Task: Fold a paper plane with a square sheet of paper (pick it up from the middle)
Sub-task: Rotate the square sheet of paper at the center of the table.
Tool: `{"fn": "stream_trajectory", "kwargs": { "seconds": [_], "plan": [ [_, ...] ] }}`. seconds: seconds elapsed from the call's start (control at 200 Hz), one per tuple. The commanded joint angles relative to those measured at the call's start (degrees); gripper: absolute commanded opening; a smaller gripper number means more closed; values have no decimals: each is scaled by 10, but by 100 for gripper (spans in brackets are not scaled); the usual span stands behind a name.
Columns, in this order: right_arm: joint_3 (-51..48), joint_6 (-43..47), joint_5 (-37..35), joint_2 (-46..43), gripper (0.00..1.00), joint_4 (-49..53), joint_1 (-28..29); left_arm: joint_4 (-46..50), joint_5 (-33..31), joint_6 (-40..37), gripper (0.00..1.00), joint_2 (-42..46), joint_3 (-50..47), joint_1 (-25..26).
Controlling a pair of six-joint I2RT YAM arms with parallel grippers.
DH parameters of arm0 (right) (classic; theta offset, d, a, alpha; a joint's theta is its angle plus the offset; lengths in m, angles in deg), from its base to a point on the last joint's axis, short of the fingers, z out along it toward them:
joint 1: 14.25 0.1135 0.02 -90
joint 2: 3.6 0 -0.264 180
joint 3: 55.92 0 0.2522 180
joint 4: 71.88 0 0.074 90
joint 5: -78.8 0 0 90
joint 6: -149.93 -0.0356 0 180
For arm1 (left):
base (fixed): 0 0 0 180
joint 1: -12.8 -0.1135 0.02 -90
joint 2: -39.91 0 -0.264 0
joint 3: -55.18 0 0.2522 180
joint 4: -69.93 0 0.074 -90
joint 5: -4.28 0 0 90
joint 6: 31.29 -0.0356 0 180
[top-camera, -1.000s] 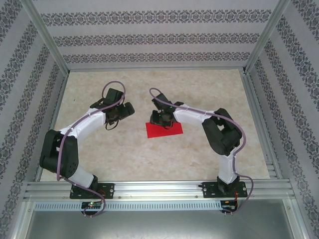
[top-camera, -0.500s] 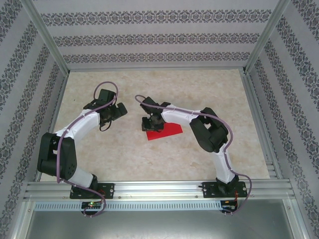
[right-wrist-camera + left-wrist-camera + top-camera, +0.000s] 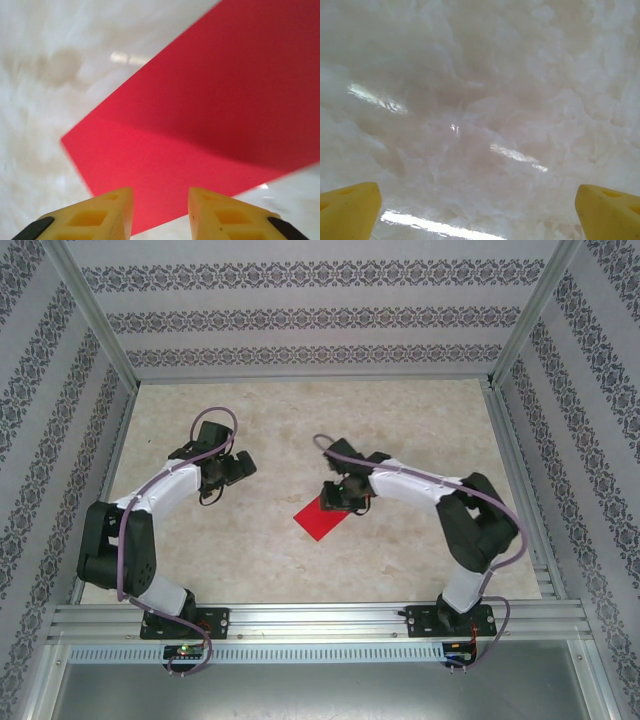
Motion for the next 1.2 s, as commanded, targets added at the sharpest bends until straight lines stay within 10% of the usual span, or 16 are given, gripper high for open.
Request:
{"fn": "stream_trajectory", "kwargs": {
  "seconds": [0.0,0.41,0.754,1.199],
  "plan": [
    [-35,-103,-71,-9,36,-40,-33,-23,62,-35,100,-8,-5,-7],
    [43,-127,-103,92,35,-32,-54,-50,186,-65,99,-8,-12,-6],
    [165,23,-7,212,34,-39,-50,-51,259,-55,95,-13,-33,2],
    [171,33,6,128,36,-14,-44,-134,348,33,79,-19,-96,90]
  ]
}}
